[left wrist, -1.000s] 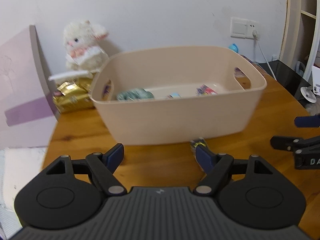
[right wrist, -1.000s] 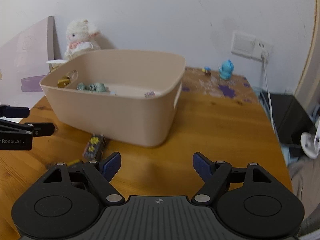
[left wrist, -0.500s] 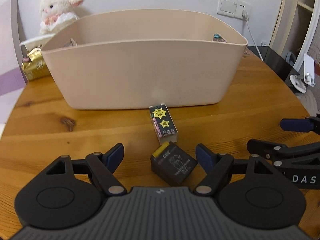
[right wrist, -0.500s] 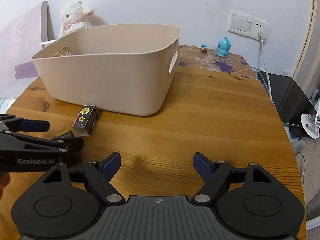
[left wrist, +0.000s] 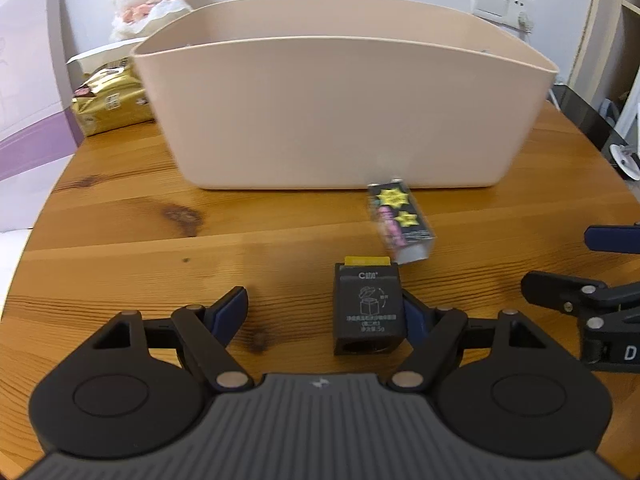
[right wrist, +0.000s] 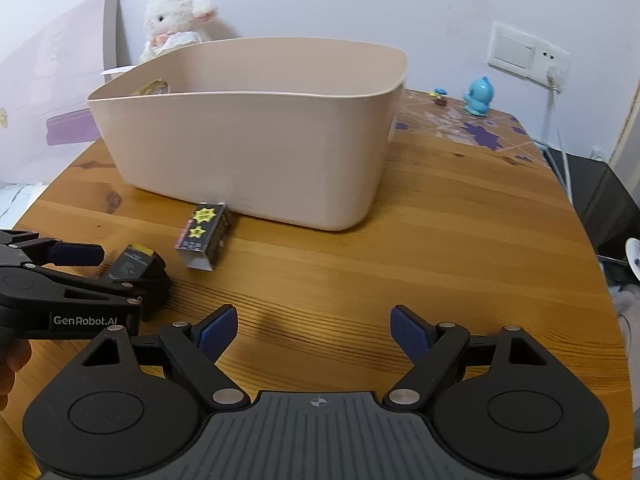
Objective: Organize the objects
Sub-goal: 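Grasp the black cube box with the left tool while the right tool grasps the star-printed box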
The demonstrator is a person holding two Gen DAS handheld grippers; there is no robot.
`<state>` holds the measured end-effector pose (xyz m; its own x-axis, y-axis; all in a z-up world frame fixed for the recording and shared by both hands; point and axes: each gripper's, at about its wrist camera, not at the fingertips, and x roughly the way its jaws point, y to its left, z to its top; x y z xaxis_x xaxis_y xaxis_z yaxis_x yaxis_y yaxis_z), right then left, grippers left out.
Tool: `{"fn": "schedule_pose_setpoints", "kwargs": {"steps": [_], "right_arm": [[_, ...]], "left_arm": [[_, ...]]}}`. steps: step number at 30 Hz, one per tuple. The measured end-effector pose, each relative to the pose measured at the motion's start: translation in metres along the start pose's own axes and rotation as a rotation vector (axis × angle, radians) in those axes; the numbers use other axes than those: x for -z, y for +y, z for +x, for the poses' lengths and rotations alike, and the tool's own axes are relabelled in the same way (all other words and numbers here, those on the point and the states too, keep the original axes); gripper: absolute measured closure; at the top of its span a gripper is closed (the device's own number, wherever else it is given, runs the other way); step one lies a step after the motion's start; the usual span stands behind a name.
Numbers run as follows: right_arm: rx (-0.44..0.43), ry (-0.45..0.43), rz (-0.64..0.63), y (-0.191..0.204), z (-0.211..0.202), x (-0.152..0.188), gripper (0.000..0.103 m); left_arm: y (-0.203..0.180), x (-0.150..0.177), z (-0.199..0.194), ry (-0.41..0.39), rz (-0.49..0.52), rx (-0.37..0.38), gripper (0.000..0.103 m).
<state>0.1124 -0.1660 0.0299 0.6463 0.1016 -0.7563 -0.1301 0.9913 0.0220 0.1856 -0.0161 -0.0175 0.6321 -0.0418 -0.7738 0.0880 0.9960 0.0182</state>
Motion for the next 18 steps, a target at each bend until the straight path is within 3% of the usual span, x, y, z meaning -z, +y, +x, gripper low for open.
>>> {"fn": "schedule_pose_setpoints", "kwargs": {"steps": [18], "right_arm": [[-0.042, 0.011, -0.038, 0.046, 0.039, -0.014, 0.018]], "left_arm": [[0.045, -0.004, 0.007, -0.011, 0.028, 0.034, 0.024]]}}
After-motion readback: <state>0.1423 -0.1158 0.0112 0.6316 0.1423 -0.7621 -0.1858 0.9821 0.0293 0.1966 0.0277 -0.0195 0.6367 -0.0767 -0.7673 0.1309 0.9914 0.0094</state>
